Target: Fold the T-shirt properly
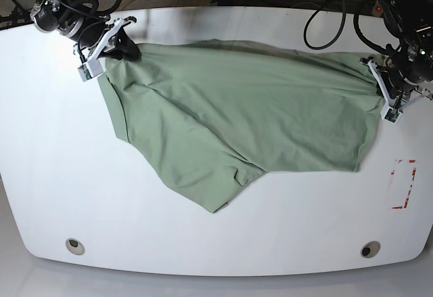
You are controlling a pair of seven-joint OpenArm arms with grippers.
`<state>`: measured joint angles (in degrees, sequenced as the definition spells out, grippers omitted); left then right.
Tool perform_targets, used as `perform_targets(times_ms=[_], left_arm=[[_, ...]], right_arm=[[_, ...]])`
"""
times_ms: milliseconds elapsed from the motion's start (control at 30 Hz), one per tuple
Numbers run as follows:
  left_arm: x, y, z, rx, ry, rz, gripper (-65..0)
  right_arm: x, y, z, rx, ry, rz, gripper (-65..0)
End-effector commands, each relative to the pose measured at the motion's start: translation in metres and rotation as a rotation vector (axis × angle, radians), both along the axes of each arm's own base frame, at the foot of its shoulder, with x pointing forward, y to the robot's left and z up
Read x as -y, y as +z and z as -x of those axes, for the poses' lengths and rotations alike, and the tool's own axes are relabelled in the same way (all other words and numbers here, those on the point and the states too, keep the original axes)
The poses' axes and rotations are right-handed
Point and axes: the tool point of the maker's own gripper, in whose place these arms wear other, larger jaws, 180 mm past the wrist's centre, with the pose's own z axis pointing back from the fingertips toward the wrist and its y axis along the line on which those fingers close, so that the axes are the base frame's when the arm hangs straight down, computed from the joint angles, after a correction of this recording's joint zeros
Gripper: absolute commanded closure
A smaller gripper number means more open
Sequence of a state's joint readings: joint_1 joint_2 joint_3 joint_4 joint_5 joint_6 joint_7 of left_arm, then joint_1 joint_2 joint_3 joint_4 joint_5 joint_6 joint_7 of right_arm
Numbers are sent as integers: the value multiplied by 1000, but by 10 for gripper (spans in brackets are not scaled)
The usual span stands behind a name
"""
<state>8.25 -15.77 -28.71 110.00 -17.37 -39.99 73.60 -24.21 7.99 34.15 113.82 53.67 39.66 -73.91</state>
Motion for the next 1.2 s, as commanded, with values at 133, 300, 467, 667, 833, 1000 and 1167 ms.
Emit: perform_targets(times_ms=[133, 300, 467, 667, 833, 1000, 1167], left_arm=[[-2, 16, -11, 60, -11, -14, -4], [4, 13, -11, 62, -10, 5, -4], [4, 12, -11, 60, -8, 8, -4], [4, 12, -11, 63, -7, 7, -4], [4, 12, -11, 63, -7, 7, -4], [4, 12, -11, 64, -5, 7, -4], [4, 12, -11, 64, -4, 8, -4]], right_arm=[[12, 38, -38, 168, -3, -3, 0], [17, 44, -79, 225, -40, -40, 0], [21, 35, -114, 216, -81, -135, 0], [23, 29, -158, 191, -95, -164, 0], [28, 32, -190, 184, -110, -147, -108], [34, 26, -187, 154, -111, -105, -401], [40, 17, -149, 132, -93, -8, -466]])
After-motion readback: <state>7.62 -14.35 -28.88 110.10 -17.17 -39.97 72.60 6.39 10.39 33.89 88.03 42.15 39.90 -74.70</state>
